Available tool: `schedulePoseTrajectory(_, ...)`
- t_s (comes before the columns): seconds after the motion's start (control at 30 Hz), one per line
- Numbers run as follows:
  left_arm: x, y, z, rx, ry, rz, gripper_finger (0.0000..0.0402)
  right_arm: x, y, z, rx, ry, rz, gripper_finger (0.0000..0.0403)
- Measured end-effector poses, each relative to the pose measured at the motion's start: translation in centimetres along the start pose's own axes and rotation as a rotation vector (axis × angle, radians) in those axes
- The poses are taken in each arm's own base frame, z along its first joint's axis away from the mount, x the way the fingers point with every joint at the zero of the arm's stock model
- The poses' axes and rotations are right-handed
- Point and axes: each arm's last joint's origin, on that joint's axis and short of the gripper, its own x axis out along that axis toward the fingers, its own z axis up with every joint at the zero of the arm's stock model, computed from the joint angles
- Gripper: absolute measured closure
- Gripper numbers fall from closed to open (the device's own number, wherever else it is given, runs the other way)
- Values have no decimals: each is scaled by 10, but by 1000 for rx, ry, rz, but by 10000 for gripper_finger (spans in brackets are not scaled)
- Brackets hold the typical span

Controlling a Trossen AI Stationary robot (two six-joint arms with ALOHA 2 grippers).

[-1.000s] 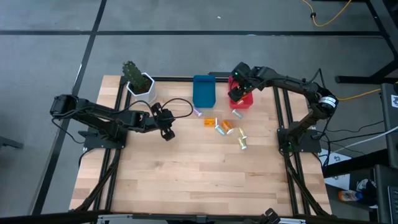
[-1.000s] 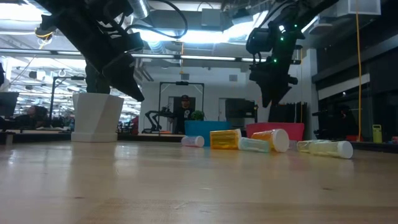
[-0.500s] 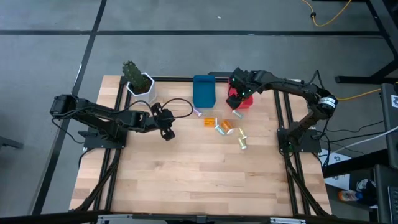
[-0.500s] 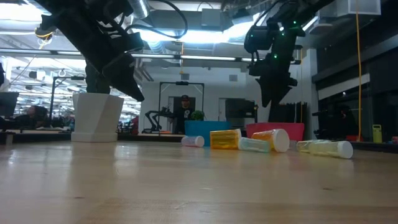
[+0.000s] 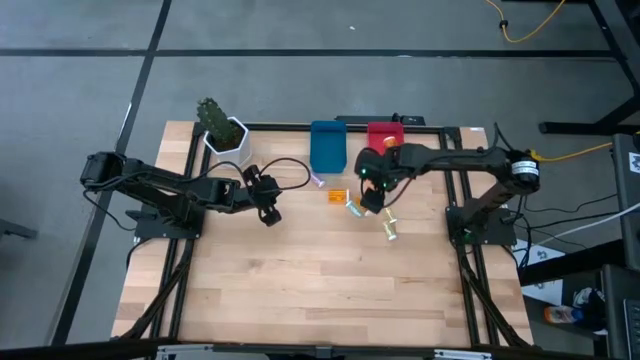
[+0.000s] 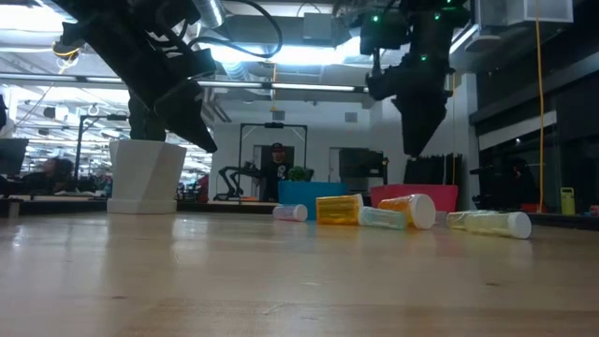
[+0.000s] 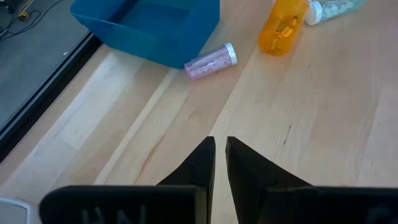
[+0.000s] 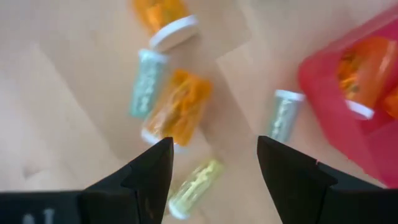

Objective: Pick and place medicine bottles into bin by pill shape (circle, oval)
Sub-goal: Put the large orange pill bottle into the red bin

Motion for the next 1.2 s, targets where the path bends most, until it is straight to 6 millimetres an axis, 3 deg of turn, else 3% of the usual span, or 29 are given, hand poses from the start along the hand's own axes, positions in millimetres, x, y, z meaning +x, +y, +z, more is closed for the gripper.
schedulePoseTrajectory(0.2, 0, 0, 0, -4, 0, 0, 367, -1, 13, -3, -31, -15, 13, 169)
schedulePoseTrajectory(0.47, 0, 0, 0, -5, 0, 0, 367, 2, 14, 0, 18, -59, 30, 169)
schedulePoseTrajectory(0.77, 0, 0, 0, -5, 0, -1, 367, 43, 13, -19, 120, -73, 47, 169)
schedulePoseTrajectory(1.2, 0, 0, 0, -8, 0, 0, 367, 77, 10, -39, 154, -108, 69, 169)
